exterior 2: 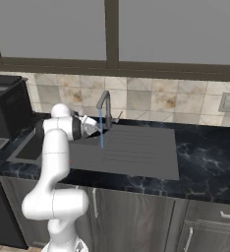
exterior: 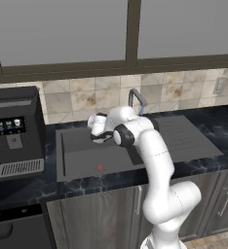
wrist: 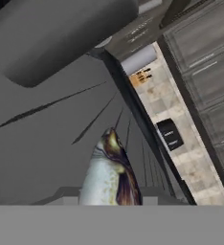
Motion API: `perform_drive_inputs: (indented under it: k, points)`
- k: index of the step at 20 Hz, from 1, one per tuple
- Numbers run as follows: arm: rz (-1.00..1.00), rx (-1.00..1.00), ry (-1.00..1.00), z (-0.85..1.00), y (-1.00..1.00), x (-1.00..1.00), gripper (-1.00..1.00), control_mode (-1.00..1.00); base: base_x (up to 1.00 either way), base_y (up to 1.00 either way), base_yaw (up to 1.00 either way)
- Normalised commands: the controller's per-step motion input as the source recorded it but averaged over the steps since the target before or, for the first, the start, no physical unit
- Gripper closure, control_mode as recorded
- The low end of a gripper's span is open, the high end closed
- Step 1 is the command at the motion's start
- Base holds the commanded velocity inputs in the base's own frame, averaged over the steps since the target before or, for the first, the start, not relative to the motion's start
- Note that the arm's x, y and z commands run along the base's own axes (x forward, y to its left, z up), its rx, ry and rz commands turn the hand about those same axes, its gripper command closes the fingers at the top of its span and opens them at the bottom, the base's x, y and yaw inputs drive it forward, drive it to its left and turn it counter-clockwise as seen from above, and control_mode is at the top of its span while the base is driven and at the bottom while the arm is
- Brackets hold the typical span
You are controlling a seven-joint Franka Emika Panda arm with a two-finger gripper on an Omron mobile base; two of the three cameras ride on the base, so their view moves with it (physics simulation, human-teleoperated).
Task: Take the fish out of the fridge, briefly rinse it in the sink, and place it on the tray next to the sink.
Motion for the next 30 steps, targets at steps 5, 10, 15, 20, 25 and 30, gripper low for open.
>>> perform_drive_inputs:
  k: [5, 10, 15, 20, 25, 30]
  points:
    - [-0.06, 0.00, -0.08, -0.10, -0.62, 0.45, 1.00, -1.00, 0.00, 0.00, 0.00]
    - [-0.03, -0.03, -0.09, -0.26, -0.54, 0.27, 1.00, -1.00, 0.00, 0.00, 0.00]
    - [0.00, 0.00, -0.22, -0.04, 0.09, -0.88, 1.00, -1.00, 0.00, 0.00, 0.00]
    - [0.00, -0.03, -0.28, -0.34, -0.02, -1.00, 1.00, -1.00, 0.00, 0.00, 0.00]
    - [0.02, -0.07, -0.29, 0.01, -0.12, -0.67, 1.00, -1.00, 0.00, 0.00, 0.00]
    - [-0.06, 0.01, -0.35, 0.45, -0.58, 0.00, 1.00, -1.00, 0.00, 0.00, 0.00]
